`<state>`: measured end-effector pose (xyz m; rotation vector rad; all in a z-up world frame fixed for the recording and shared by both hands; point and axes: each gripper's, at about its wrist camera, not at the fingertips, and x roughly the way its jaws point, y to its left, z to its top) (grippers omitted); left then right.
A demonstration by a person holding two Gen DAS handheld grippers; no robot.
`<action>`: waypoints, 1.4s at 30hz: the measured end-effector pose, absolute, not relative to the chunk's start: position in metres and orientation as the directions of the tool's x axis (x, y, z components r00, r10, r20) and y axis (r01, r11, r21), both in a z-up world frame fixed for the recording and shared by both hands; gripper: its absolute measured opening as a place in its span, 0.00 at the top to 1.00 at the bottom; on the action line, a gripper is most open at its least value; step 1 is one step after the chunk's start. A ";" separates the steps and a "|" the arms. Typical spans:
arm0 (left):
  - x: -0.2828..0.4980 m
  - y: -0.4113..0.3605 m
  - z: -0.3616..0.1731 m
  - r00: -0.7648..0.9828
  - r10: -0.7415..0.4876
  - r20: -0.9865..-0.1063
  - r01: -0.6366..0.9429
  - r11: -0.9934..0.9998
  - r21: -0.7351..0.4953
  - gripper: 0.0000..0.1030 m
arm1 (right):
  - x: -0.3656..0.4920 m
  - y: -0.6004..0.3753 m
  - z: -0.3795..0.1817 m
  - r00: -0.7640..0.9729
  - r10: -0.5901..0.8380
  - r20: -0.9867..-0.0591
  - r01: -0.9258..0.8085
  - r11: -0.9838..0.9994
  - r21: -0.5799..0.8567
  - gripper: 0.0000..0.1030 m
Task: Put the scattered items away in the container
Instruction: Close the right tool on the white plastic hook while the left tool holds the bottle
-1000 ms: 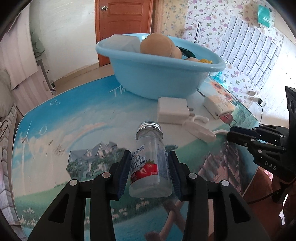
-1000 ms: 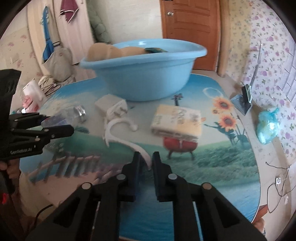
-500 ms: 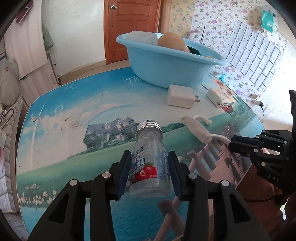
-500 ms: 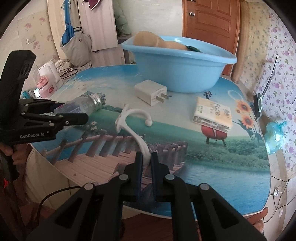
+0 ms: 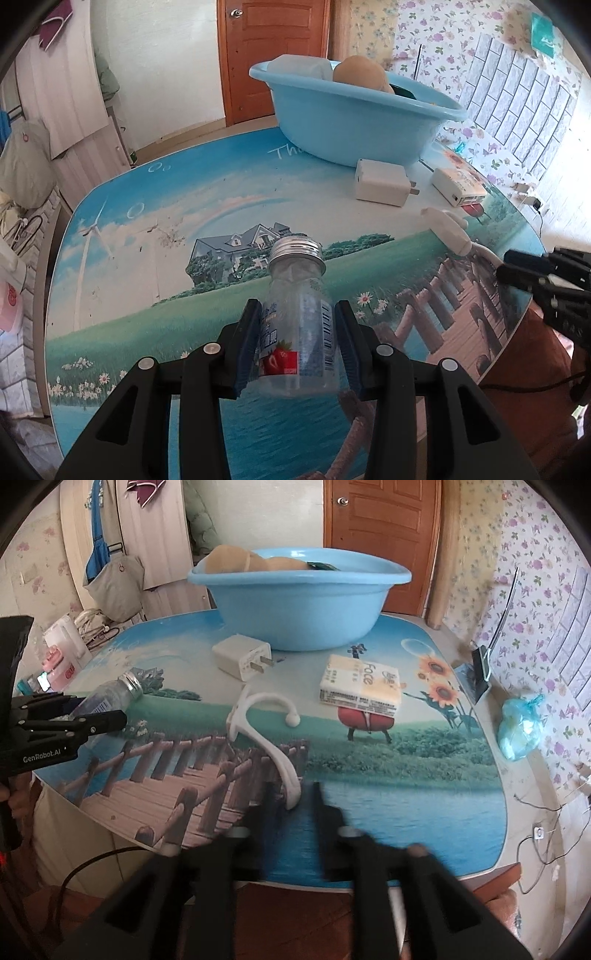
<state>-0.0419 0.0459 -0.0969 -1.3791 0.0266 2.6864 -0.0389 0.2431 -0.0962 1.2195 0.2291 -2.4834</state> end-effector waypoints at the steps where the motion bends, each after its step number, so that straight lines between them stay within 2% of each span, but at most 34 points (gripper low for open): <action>1: -0.042 0.046 -0.097 -0.578 0.098 -0.810 -0.117 -0.992 -0.037 0.61 | -0.038 0.241 -0.095 -0.566 -0.255 -0.784 0.395 -0.919 0.014 0.42; 2: -0.042 0.047 -0.097 -0.579 0.097 -0.809 -0.119 -0.992 -0.034 0.61 | -0.039 0.239 -0.094 -0.571 -0.262 -0.778 0.400 -0.916 0.015 0.35; 6: -0.043 0.046 -0.096 -0.583 0.098 -0.807 -0.122 -0.992 -0.032 0.61 | -0.046 0.227 -0.095 -0.574 -0.272 -0.772 0.415 -0.910 0.011 0.28; 24: -0.056 0.045 -0.098 -0.611 0.092 -0.786 -0.126 -0.992 -0.018 0.61 | -0.075 0.205 -0.105 -0.562 -0.263 -0.784 0.411 -0.912 0.011 0.29; 25: -0.056 0.045 -0.098 -0.612 0.094 -0.786 -0.128 -0.992 -0.020 0.61 | -0.074 0.206 -0.104 -0.565 -0.267 -0.781 0.413 -0.910 0.013 0.35; 26: -0.056 0.045 -0.098 -0.612 0.097 -0.785 -0.130 -0.991 -0.022 0.63 | -0.073 0.206 -0.103 -0.569 -0.271 -0.776 0.417 -0.909 0.012 0.51; 27: -0.056 0.045 -0.098 -0.611 0.098 -0.785 -0.130 -0.991 -0.022 0.63 | -0.073 0.206 -0.102 -0.570 -0.277 -0.774 0.420 -0.907 0.015 0.58; 28: -0.055 0.044 -0.098 -0.611 0.099 -0.785 -0.130 -0.991 -0.024 0.63 | -0.073 0.206 -0.102 -0.568 -0.281 -0.773 0.422 -0.906 0.019 0.69; 29: -0.055 0.044 -0.097 -0.610 0.103 -0.786 -0.129 -0.991 -0.030 0.62 | -0.074 0.206 -0.101 -0.565 -0.288 -0.774 0.425 -0.905 0.027 0.74; 33: -0.055 0.043 -0.097 -0.607 0.109 -0.787 -0.125 -0.991 -0.041 0.62 | -0.071 0.206 -0.097 -0.569 -0.308 -0.763 0.435 -0.900 0.039 0.82; 42: -0.051 0.040 -0.079 -0.639 0.112 -0.761 -0.117 -0.992 -0.047 0.62 | -0.064 0.204 -0.080 -0.598 -0.349 -0.721 0.455 -0.889 0.053 0.82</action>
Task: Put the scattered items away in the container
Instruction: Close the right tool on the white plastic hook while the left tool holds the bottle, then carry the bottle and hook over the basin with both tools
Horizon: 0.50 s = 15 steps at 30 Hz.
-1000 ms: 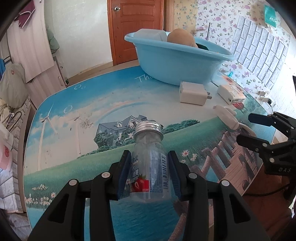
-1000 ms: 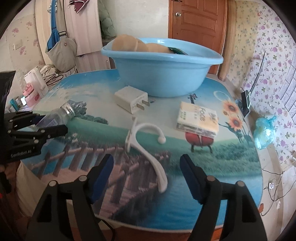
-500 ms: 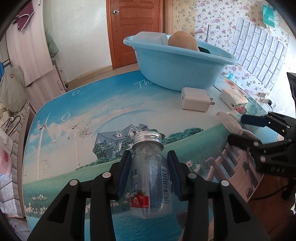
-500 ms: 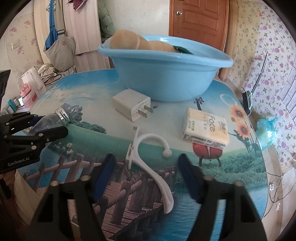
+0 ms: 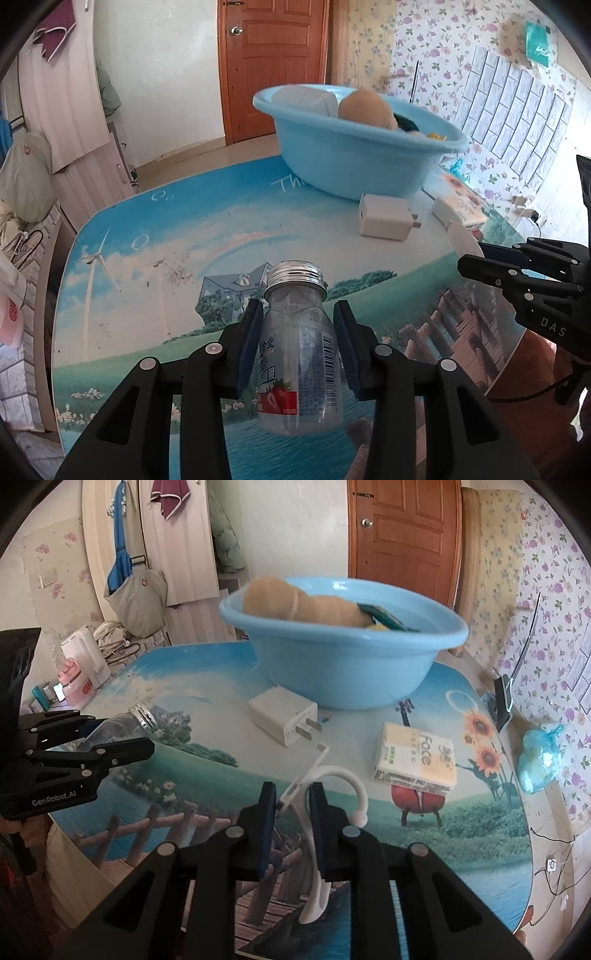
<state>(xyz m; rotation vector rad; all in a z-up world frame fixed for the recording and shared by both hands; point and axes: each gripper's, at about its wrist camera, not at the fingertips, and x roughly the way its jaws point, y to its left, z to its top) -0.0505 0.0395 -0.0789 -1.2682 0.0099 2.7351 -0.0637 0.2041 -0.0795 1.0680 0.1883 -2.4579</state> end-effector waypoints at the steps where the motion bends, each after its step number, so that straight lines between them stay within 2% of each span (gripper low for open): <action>1: -0.050 0.039 -0.077 -0.643 0.111 -0.758 -0.116 -0.992 -0.047 0.62 | -0.062 0.204 -0.076 -0.605 -0.354 -0.713 0.457 -0.888 0.053 0.82; 15: -0.041 0.040 -0.028 -0.719 0.115 -0.685 -0.116 -0.992 -0.045 0.62 | -0.044 0.193 -0.024 -0.670 -0.437 -0.600 0.524 -0.851 0.034 0.82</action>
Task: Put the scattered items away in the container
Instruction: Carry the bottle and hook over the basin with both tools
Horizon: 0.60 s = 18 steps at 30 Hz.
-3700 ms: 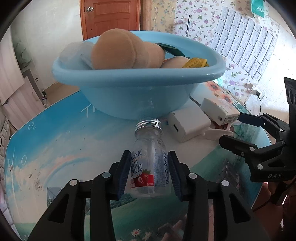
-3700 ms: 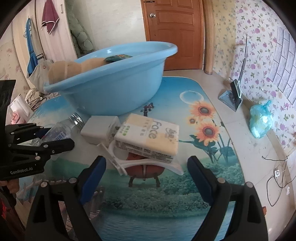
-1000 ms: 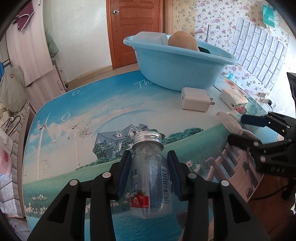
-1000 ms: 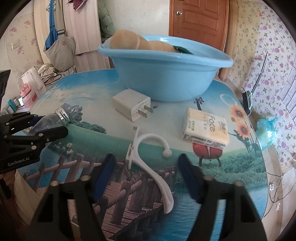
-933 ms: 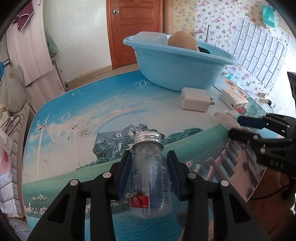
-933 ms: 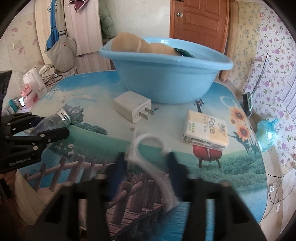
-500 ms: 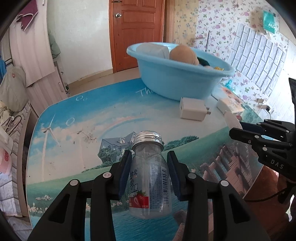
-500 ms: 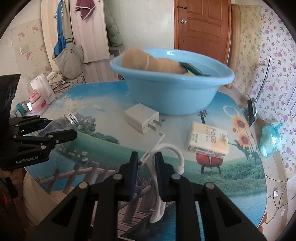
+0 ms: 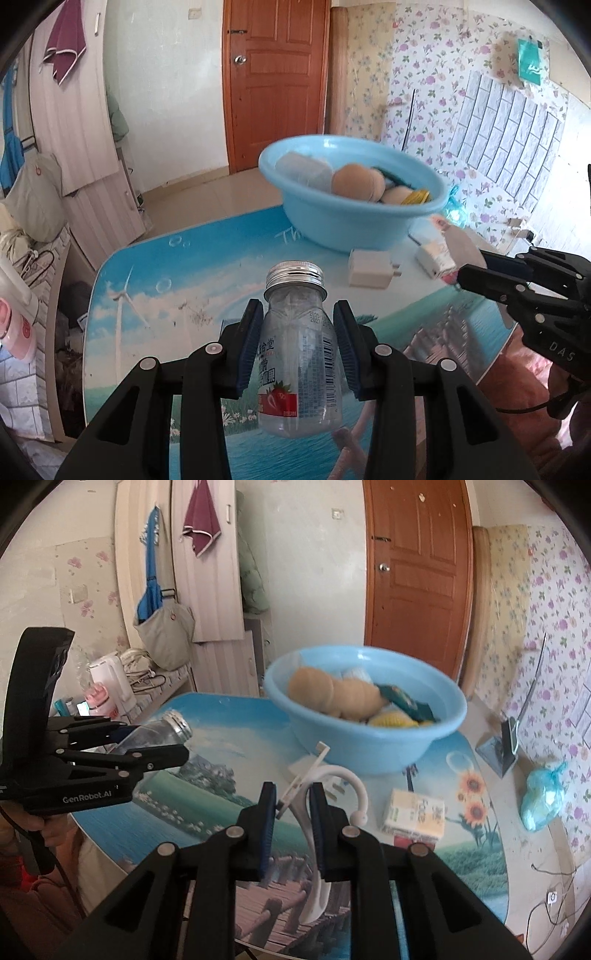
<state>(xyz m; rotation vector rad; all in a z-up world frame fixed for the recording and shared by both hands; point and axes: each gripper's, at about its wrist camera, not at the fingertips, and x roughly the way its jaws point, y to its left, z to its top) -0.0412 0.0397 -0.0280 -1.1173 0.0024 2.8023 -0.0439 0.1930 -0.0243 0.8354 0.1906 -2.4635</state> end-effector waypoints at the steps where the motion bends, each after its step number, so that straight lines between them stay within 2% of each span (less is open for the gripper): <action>1: -0.041 0.040 -0.025 -0.723 0.119 -0.681 -0.119 -0.992 -0.047 0.62 | -0.045 0.193 -0.022 -0.673 -0.440 -0.594 0.526 -0.850 0.035 0.82; 9: -0.060 0.044 -0.001 -0.749 0.129 -0.650 -0.140 -0.990 -0.035 0.62 | -0.069 0.199 -0.004 -0.699 -0.462 -0.547 0.525 -0.850 0.047 0.82; 18: -0.103 0.065 0.011 -0.755 0.155 -0.637 -0.190 -0.982 -0.013 0.62 | -0.114 0.206 -0.002 -0.711 -0.455 -0.536 0.503 -0.862 0.064 0.82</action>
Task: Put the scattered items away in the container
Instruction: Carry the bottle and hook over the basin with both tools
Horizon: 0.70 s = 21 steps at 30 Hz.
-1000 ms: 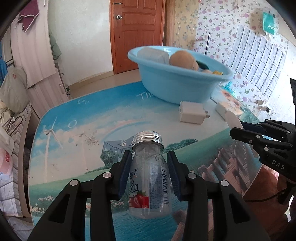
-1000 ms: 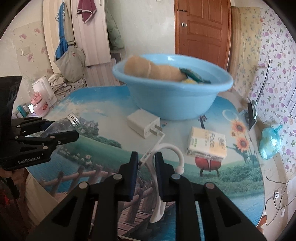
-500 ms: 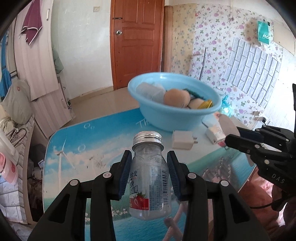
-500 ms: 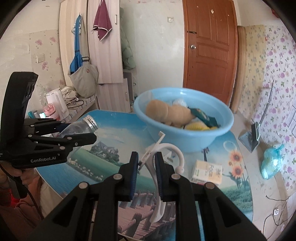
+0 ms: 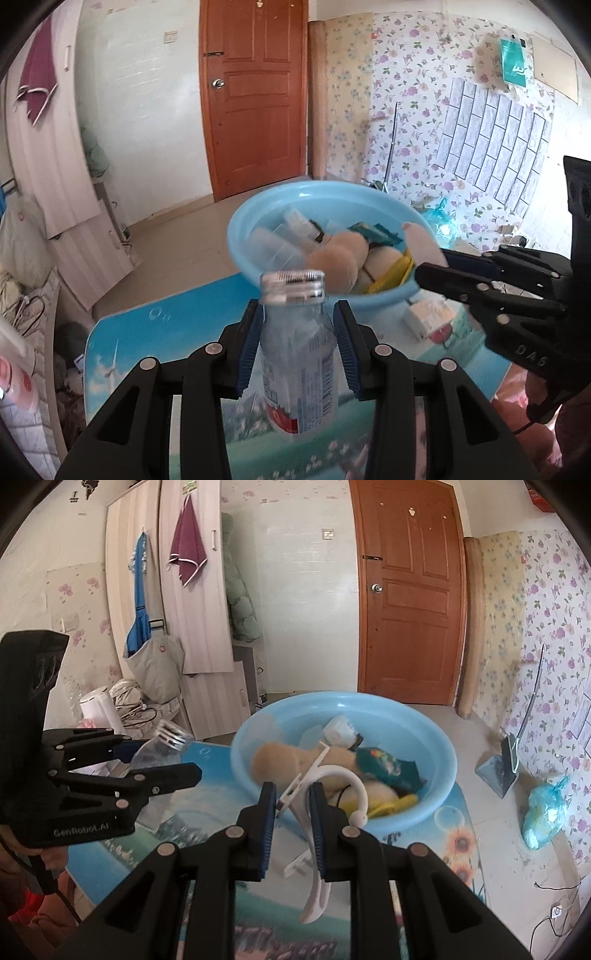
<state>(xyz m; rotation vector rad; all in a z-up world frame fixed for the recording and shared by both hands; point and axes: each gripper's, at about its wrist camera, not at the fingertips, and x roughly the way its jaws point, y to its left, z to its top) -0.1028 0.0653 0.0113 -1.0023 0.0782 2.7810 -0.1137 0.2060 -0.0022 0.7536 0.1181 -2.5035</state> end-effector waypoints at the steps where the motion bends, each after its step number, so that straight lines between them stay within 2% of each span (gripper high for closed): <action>1: -0.110 0.069 0.013 -0.755 0.161 -0.635 -0.199 -0.980 -0.012 0.62 | -0.120 0.207 -0.003 -0.711 -0.452 -0.538 0.500 -0.863 0.065 0.82; 11: -0.169 0.096 0.026 -0.767 0.198 -0.611 -0.260 -0.966 0.012 0.62 | -0.172 0.218 -0.003 -0.725 -0.434 -0.535 0.478 -0.876 0.064 0.82; 16: -0.172 0.080 0.029 -0.786 0.185 -0.590 -0.226 -0.974 -0.004 0.62 | -0.182 0.219 -0.008 -0.720 -0.435 -0.541 0.473 -0.877 0.076 0.82; 21: -0.153 0.041 0.006 -0.751 0.128 -0.648 -0.138 -0.990 -0.035 0.58 | -0.186 0.219 -0.015 -0.714 -0.444 -0.542 0.474 -0.876 0.093 0.82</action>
